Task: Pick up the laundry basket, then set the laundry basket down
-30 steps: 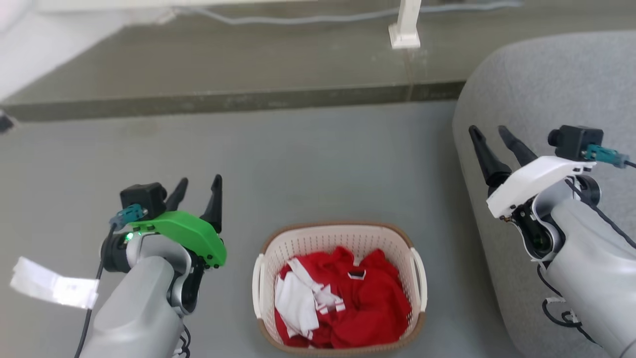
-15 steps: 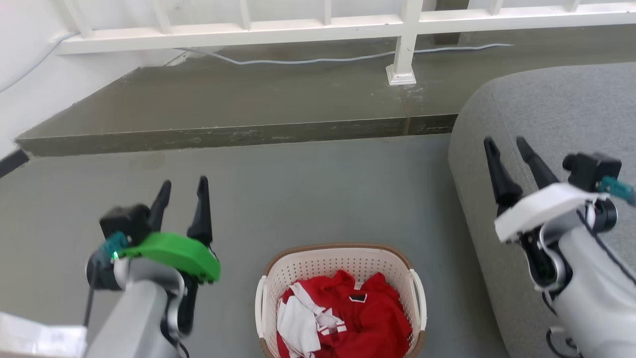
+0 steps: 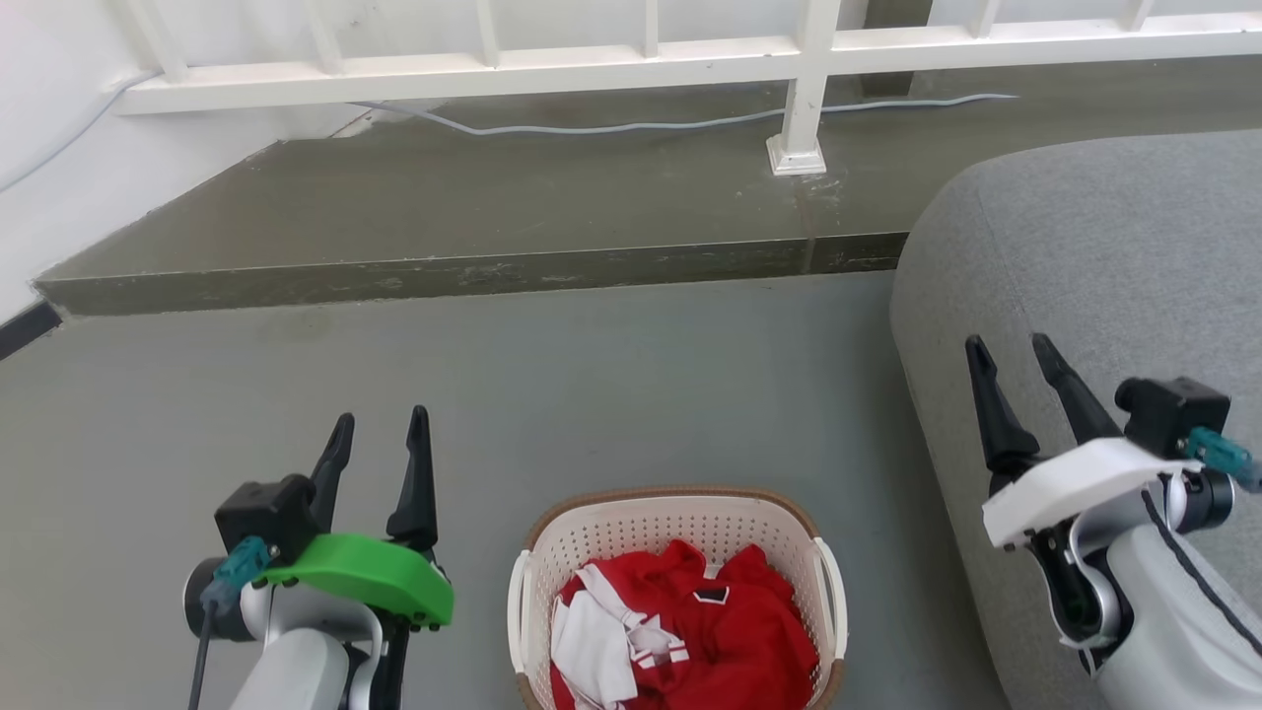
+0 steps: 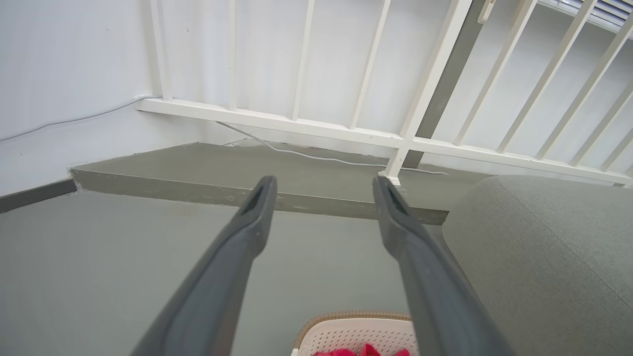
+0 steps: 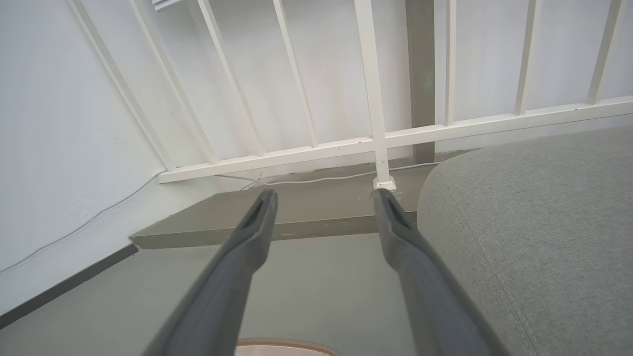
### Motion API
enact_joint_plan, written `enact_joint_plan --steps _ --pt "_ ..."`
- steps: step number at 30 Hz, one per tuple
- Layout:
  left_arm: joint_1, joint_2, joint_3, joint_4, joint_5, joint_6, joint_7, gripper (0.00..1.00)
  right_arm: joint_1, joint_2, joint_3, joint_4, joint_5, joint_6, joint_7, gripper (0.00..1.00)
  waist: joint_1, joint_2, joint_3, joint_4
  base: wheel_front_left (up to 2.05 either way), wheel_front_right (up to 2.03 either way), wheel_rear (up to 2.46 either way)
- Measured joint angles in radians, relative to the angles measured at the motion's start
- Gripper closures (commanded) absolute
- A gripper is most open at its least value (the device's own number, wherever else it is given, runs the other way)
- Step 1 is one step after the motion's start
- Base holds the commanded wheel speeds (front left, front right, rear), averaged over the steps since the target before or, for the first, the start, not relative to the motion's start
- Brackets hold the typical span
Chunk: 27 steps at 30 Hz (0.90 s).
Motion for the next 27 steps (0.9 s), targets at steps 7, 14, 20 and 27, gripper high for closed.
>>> enact_joint_plan --steps 7,14,20,27 --pt "0.034 -0.007 0.014 -0.037 0.048 -0.005 0.000 0.00 0.039 0.021 -0.035 -0.028 -0.032 0.001 0.000 0.00 0.0000 0.0000 0.002 0.002 0.00 0.00 0.00" --pt "0.065 -0.014 0.034 -0.060 0.061 -0.014 0.000 0.00 0.065 0.038 -0.064 -0.044 -0.069 0.012 0.000 0.00 0.0000 0.0000 0.003 0.003 0.00 0.00 0.00" --pt "0.081 -0.018 0.041 -0.067 0.090 -0.023 0.000 0.00 0.082 0.048 -0.083 -0.047 -0.080 0.022 0.000 0.00 0.0000 0.0000 0.004 0.003 0.00 0.00 0.00" --pt "0.100 -0.027 0.054 -0.082 0.104 -0.031 0.000 0.00 0.100 0.064 -0.106 -0.050 -0.096 0.039 0.000 0.00 0.0000 0.0000 0.006 0.002 0.00 0.00 0.00"
